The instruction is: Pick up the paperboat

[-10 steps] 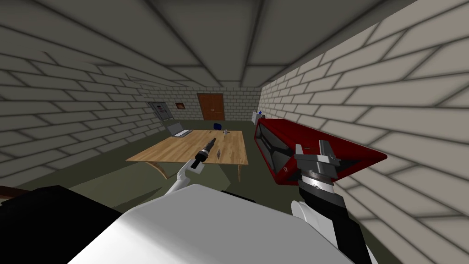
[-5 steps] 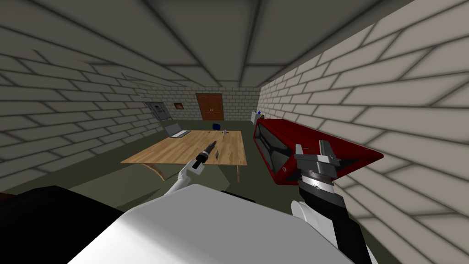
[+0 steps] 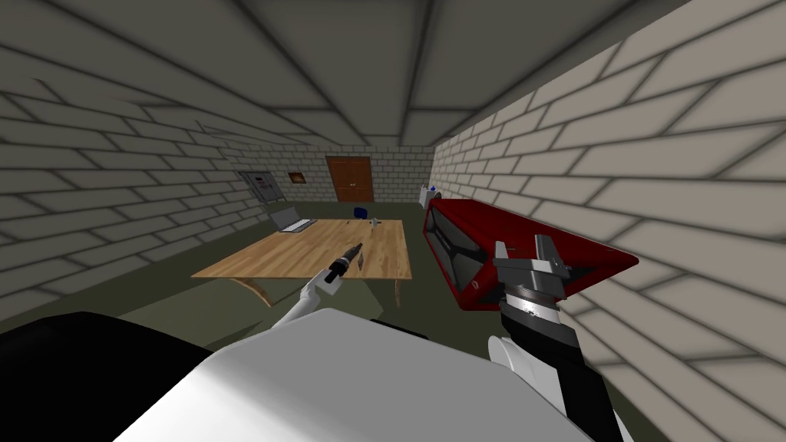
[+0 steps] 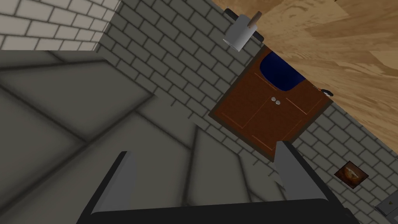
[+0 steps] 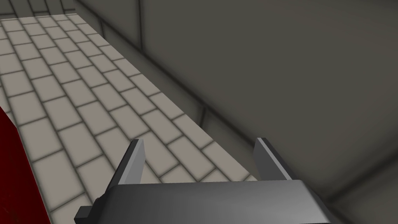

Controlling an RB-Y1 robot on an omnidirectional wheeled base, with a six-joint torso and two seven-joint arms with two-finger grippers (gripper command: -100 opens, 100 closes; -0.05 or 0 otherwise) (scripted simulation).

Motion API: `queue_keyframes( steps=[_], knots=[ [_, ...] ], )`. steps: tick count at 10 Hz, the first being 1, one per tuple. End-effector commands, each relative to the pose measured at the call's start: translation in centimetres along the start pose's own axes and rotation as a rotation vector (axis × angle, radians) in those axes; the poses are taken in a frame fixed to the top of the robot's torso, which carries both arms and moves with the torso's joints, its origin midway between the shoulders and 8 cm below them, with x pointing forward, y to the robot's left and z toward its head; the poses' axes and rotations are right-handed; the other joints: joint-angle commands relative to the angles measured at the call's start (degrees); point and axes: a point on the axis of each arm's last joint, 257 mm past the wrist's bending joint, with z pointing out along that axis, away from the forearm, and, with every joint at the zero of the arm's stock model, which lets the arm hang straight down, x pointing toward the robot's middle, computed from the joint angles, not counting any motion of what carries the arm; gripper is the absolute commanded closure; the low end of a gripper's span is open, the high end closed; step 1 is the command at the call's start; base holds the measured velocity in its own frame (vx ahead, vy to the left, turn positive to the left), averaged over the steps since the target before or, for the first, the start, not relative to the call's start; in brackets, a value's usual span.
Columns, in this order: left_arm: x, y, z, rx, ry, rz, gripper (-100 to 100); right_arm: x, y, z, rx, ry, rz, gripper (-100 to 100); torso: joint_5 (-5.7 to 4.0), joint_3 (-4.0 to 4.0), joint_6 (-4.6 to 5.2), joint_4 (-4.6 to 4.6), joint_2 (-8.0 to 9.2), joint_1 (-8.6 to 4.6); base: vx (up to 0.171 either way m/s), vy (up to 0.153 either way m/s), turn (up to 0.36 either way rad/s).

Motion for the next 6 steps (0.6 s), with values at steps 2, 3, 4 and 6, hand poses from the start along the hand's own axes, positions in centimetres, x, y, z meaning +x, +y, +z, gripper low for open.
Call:
queue_keyframes(
  steps=[2, 3, 4, 6],
  knots=[
    [2.5, 3.6, -0.5, -0.083, 0.069, 0.073, -100, 0.0, 0.0, 0.0, 0.0, 0.0, 0.0, 0, 0.0, -0.02, -0.01, -0.01, -0.04, 0.01, 0.073, -0.015, -0.021],
    [2.8, 4.4, -0.7, -0.097, 0.077, 0.072, -100, 0.0, 0.0, 0.0, 0.0, 0.0, 0.0, 0, 0.0, -0.04, -0.01, -0.02, -0.06, 0.01, 0.049, -0.013, -0.005],
    [3.5, 5.4, -0.9, -0.118, 0.099, 0.098, -100, 0.0, 0.0, 0.0, 0.0, 0.0, 0.0, 0, 0.0, 0.0, -0.02, 0.0, 0.01, 0.01, 0.04, -0.019, -0.011],
    [5.5, 8.5, -1.8, -0.177, 0.157, 0.142, -100, 0.0, 0.0, 0.0, 0.0, 0.0, 0.0, 0, -0.01, 0.01, -0.01, 0.0, 0.02, -0.02, 0.059, -0.021, -0.017]
  ],
)
